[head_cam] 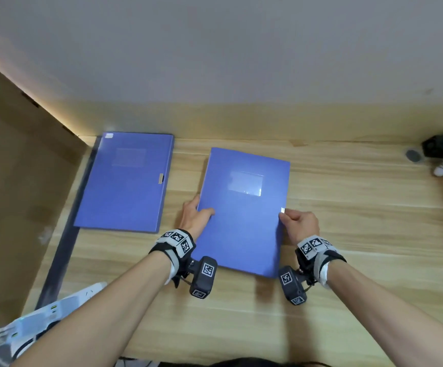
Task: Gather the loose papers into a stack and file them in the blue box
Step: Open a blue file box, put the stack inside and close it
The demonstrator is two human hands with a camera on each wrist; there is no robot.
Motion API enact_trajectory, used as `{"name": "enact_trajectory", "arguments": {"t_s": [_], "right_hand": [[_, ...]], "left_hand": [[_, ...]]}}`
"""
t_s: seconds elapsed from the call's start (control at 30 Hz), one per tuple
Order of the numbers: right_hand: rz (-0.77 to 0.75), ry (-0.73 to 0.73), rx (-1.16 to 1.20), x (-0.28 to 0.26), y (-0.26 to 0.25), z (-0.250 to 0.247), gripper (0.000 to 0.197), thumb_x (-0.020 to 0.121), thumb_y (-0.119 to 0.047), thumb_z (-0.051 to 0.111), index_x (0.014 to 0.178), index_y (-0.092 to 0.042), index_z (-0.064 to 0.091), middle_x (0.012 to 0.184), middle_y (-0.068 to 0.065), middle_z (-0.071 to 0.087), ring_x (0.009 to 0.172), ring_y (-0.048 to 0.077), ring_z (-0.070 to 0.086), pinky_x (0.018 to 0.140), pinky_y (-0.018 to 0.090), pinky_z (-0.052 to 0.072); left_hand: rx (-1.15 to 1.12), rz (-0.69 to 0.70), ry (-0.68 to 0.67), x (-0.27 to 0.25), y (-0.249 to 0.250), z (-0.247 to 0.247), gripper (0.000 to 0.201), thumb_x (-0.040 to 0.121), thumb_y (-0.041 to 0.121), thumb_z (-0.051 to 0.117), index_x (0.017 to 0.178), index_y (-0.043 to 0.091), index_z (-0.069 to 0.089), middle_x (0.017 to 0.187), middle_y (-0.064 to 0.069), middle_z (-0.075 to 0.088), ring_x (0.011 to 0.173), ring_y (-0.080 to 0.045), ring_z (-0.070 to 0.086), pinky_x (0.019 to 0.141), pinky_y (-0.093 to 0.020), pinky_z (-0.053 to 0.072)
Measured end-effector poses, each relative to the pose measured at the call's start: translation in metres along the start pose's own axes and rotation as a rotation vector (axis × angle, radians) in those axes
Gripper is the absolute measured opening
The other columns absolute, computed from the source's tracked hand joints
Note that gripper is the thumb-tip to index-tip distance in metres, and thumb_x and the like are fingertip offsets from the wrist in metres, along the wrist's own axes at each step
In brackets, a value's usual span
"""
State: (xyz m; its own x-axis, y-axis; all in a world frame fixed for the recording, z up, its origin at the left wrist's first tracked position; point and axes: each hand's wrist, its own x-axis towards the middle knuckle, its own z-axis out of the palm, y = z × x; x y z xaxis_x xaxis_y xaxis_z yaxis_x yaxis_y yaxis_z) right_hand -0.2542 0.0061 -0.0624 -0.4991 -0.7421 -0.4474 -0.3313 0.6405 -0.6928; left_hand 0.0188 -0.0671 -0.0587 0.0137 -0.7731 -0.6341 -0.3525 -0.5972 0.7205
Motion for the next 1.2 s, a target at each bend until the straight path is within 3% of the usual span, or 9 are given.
{"name": "enact_trajectory", "arguments": {"t_s": [0.17,0.3,0.53,0.63,0.77,0.87,1.03,1.13,1.2], "right_hand": [[-0.018,-0.024,0.245,0.007,-0.039,0.039,0.025,0.068,-0.039,0.074,0.092,-0.030,0.077,0.097,-0.002,0.077,0.095,0.015,0.072,0.095,0.040,0.054],[-0.083,-0.004,0.302,0.008,-0.082,0.077,0.020,0.075,-0.025,0.074,0.094,-0.019,0.076,0.094,0.000,0.077,0.091,0.017,0.072,0.093,0.041,0.055],[-0.123,-0.064,0.325,-0.009,-0.141,0.165,0.022,0.079,-0.017,0.070,0.098,-0.008,0.077,0.101,0.005,0.076,0.098,0.021,0.071,0.097,0.041,0.053],[-0.129,-0.127,0.328,-0.017,-0.158,0.208,0.021,0.081,-0.013,0.066,0.098,-0.012,0.077,0.102,0.001,0.076,0.099,0.019,0.071,0.098,0.040,0.053],[-0.159,-0.199,0.299,-0.028,-0.177,0.253,0.016,0.085,-0.007,0.062,0.088,-0.011,0.078,0.098,-0.005,0.074,0.088,0.013,0.068,0.095,0.039,0.054],[-0.181,-0.203,0.222,-0.030,-0.186,0.274,0.022,0.087,-0.009,0.060,0.100,-0.013,0.077,0.101,-0.006,0.073,0.087,0.009,0.062,0.093,0.029,0.052],[-0.223,-0.216,0.118,-0.024,-0.198,0.286,0.024,0.086,-0.010,0.058,0.100,-0.016,0.076,0.116,-0.015,0.068,0.098,0.006,0.063,0.068,-0.004,0.038],[-0.204,-0.204,0.086,-0.024,-0.201,0.285,0.029,0.086,-0.013,0.058,0.107,-0.024,0.075,0.107,-0.012,0.072,0.096,0.008,0.065,0.073,0.008,0.042],[-0.191,-0.190,0.081,-0.025,-0.200,0.284,0.032,0.086,-0.014,0.058,0.110,-0.027,0.074,0.102,-0.011,0.073,0.093,0.010,0.065,0.080,0.017,0.045]], "left_hand": [[-0.051,0.041,0.042,-0.011,0.035,-0.056,0.064,0.062,0.034,0.060,0.126,0.035,0.060,0.124,0.000,0.063,0.102,-0.030,0.068,0.086,-0.050,0.058],[-0.081,0.058,0.110,-0.009,0.050,-0.102,0.064,0.078,0.025,0.058,0.142,0.024,0.049,0.134,-0.002,0.039,0.114,-0.025,0.056,0.096,-0.041,0.050],[-0.133,0.064,0.161,0.031,0.026,-0.199,0.072,0.056,0.041,0.060,0.128,0.031,0.060,0.136,-0.005,0.048,0.108,-0.027,0.064,0.091,-0.047,0.056],[-0.143,0.008,0.189,0.061,-0.001,-0.242,0.082,0.058,0.042,0.062,0.138,0.031,0.050,0.142,0.001,0.047,0.116,-0.027,0.061,0.091,-0.047,0.056],[-0.124,-0.031,0.254,0.082,-0.022,-0.284,0.075,0.057,0.041,0.061,0.131,0.032,0.056,0.137,-0.001,0.056,0.108,-0.028,0.066,0.084,-0.046,0.059],[-0.091,-0.021,0.262,0.076,-0.011,-0.297,0.047,0.068,0.025,0.058,0.114,0.031,0.064,0.122,-0.003,0.063,0.095,-0.029,0.069,0.078,-0.042,0.060],[-0.072,-0.025,0.245,0.087,-0.012,-0.306,0.058,0.076,0.018,0.059,0.133,0.028,0.054,0.123,0.004,0.067,0.091,-0.020,0.068,0.080,-0.039,0.060],[-0.029,-0.013,0.279,0.096,-0.013,-0.305,0.067,0.088,0.008,0.057,0.149,0.025,0.037,0.126,0.009,0.057,0.080,-0.010,0.061,0.065,-0.025,0.053],[-0.010,-0.015,0.279,0.098,-0.016,-0.302,0.070,0.092,0.009,0.059,0.153,0.023,0.029,0.132,0.009,0.053,0.100,-0.017,0.061,0.080,-0.029,0.054]]}}
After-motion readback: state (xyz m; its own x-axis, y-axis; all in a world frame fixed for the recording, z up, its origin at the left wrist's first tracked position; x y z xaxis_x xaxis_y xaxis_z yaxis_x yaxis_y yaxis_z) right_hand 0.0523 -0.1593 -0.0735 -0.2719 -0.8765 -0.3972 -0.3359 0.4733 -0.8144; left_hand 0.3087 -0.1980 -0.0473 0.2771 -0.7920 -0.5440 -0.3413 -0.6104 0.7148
